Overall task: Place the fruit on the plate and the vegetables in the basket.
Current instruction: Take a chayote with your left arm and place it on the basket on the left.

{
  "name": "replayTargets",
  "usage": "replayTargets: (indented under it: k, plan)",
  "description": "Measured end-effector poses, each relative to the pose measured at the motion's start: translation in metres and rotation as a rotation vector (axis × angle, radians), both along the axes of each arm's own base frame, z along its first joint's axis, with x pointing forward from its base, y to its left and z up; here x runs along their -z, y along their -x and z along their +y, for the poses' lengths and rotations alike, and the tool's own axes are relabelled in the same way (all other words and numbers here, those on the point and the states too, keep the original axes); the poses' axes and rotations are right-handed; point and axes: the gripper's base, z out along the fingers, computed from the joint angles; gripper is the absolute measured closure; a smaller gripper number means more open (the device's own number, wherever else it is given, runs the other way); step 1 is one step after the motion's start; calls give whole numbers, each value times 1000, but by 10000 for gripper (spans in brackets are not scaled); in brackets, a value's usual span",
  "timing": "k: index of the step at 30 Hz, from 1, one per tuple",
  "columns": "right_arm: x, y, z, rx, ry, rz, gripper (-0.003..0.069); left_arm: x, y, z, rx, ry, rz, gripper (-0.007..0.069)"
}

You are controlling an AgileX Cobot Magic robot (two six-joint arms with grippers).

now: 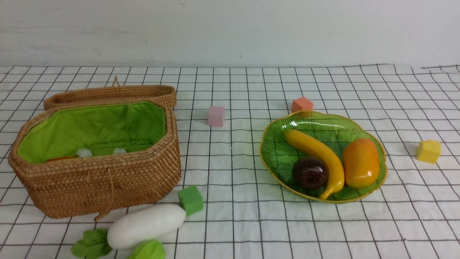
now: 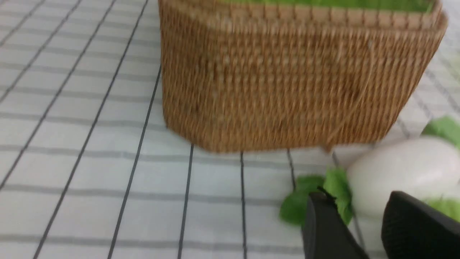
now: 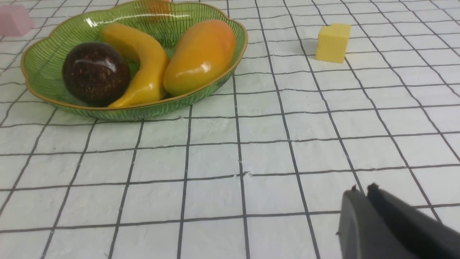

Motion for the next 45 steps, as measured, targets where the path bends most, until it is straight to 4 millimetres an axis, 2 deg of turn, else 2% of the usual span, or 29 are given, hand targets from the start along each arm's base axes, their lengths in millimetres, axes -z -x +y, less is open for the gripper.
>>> replayTargets:
  k: [2,3,5,6,9,11,12,13,17,19,21,23,26,28,29,30,31,32,34,36,37,38,39,41,43,44,45]
  plan:
    - [0,0,0,0,0,0,605,-16,-1,0,-4,77,-175,386]
    - [0,0,0,0,0,0,604,-18,-1,0,-6,88,-194,386]
    - [0,0,0,0,0,0,600,-42,2,5,-39,227,-463,386]
    - [0,0,0,0,0,0,599,-49,5,7,-52,263,-541,386]
    - [0,0,0,0,0,0,594,-66,11,12,-81,335,-693,386]
    - [0,0,0,0,0,0,592,-99,21,12,-59,332,-761,386]
    - [0,0,0,0,0,0,592,-106,24,11,-54,328,-778,386]
    - [0,0,0,0,0,0,592,-136,32,9,-31,272,-802,386]
    - [0,0,0,0,0,0,589,-209,36,4,5,168,-731,386]
    - [0,0,0,0,0,0,588,-231,27,1,19,151,-631,386]
    - [0,0,0,0,0,0,585,-243,8,-2,35,132,-445,386]
    - [0,0,0,0,0,0,582,-239,-19,-5,44,97,-200,386]
    - [0,0,0,0,0,0,579,-222,-50,-7,43,61,32,386]
    - [0,0,0,0,0,0,578,-209,-70,-10,51,50,155,386]
    - [0,0,0,0,0,0,578,-208,-72,-10,51,49,167,386]
    - [0,0,0,0,0,0,578,-196,-85,-15,84,44,272,386]
    - [0,0,0,0,0,0,578,-194,-87,-17,96,42,286,386]
    - [0,0,0,0,1,0,578,-179,-99,-28,156,25,421,386]
    - [0,0,0,0,1,0,575,-160,-109,-45,238,-7,579,384]
    - [0,0,0,0,1,0,572,-141,-118,-64,303,-33,723,370]
    - [0,0,0,0,1,0,571,-139,-118,-67,314,-36,740,368]
    - [0,0,0,0,1,0,570,-126,-124,-81,350,-56,829,342]
    - [0,0,0,0,1,0,570,-124,-125,-82,349,-59,839,337]
    - [0,0,0,0,1,0,567,-104,-132,-100,383,-112,942,274]
    - [0,0,0,0,1,0,562,-83,-140,-114,392,-192,1019,174]
    - [0,0,0,0,1,0,562,-81,-141,-115,392,-200,1025,155]
    - [0,0,0,0,1,0,559,-69,-147,-121,391,-246,1063,89]
